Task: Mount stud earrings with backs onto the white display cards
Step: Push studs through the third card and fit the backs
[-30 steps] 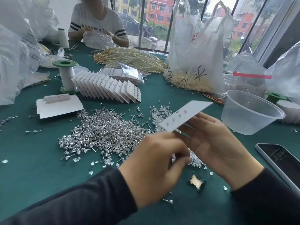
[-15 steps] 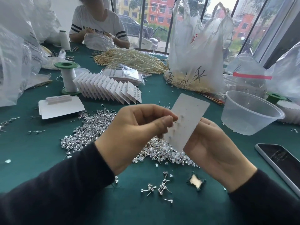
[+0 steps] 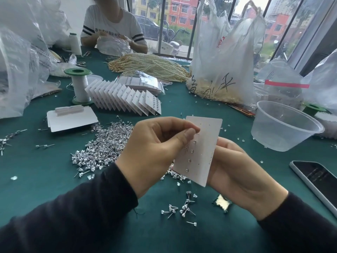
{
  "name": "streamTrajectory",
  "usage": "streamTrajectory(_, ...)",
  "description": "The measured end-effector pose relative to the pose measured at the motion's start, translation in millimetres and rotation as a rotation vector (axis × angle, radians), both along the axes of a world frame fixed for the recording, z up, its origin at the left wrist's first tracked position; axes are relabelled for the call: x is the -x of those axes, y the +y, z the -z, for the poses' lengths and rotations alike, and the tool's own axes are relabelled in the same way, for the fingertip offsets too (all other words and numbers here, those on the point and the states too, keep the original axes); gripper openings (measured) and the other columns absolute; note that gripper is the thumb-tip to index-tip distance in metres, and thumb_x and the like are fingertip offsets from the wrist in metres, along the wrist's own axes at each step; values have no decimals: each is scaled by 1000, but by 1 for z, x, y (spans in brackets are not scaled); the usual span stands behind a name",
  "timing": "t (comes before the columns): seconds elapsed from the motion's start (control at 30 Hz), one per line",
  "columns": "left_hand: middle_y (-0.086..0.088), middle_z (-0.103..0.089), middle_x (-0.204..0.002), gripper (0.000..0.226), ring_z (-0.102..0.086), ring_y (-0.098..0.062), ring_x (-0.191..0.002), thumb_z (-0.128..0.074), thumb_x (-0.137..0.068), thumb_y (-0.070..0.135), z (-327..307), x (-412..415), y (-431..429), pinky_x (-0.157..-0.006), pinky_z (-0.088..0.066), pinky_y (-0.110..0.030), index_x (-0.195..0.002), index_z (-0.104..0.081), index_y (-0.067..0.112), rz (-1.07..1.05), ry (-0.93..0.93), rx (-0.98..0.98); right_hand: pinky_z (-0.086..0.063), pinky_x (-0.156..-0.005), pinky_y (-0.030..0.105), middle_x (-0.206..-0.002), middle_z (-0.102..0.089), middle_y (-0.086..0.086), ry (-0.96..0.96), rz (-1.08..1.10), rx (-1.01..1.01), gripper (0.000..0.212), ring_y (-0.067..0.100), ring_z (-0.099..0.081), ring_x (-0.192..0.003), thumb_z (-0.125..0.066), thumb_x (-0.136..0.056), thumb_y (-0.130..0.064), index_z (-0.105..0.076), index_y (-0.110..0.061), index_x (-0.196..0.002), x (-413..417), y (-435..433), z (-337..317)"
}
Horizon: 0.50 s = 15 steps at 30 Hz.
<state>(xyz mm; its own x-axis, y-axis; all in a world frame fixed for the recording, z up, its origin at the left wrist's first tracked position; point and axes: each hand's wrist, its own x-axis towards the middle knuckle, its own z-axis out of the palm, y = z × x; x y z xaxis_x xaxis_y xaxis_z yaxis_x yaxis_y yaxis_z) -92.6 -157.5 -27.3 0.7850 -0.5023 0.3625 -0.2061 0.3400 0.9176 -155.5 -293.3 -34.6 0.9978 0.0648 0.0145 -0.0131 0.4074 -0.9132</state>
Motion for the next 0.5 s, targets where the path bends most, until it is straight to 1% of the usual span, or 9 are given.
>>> streamTrajectory(0.07,5,-71,-64,7,-62,-3,-62,-66,-67,12,0,0,0,-61,-51,-13,-65,-73,14,-8,2,-2,-56,-76,37,-92,-71,11,5,-16,-20,28,23,-70,-84,-63,-72,-16,-71,-5,-97,0,1,-1)
streamTrajectory(0.17,6,-70,-64,8,-62,-2,-62,-66,-67,13,0,0,1,-61,-50,-13,-65,-73,15,-4,6,-8,-56,-71,35,-90,-71,12,29,-30,-53,28,24,-70,-81,-61,-71,-14,-72,-3,-95,1,1,-1)
streamTrajectory(0.27,6,-70,-63,14,-60,-3,-62,-66,-73,8,0,-1,1,-57,-50,-16,-66,-74,17,-31,6,-31,-57,-75,39,-92,-71,14,58,-37,-62,29,26,-70,-81,-60,-73,-12,-70,-2,-98,1,2,-1)
streamTrajectory(0.33,5,-70,-64,18,-60,-5,-63,-65,-76,5,1,-2,1,-54,-51,-18,-68,-74,19,-46,12,-50,-57,-74,38,-93,-70,14,57,-50,-60,26,26,-70,-81,-59,-76,-8,-70,-3,-100,0,2,-1)
streamTrajectory(0.4,5,-70,-65,19,-61,-5,-63,-65,-77,4,1,-3,2,-52,-52,-19,-69,-74,18,-45,14,-56,-56,-74,37,-92,-70,13,56,-48,-56,25,26,-69,-81,-61,-77,-6,-70,-4,-100,0,1,0)
streamTrajectory(0.5,4,-70,-65,18,-62,-5,-63,-65,-77,3,1,-2,2,-50,-52,-17,-68,-73,16,-36,17,-56,-56,-76,38,-92,-70,12,52,-54,-62,32,26,-69,-81,-68,-69,-15,-70,-7,-100,0,-1,1)
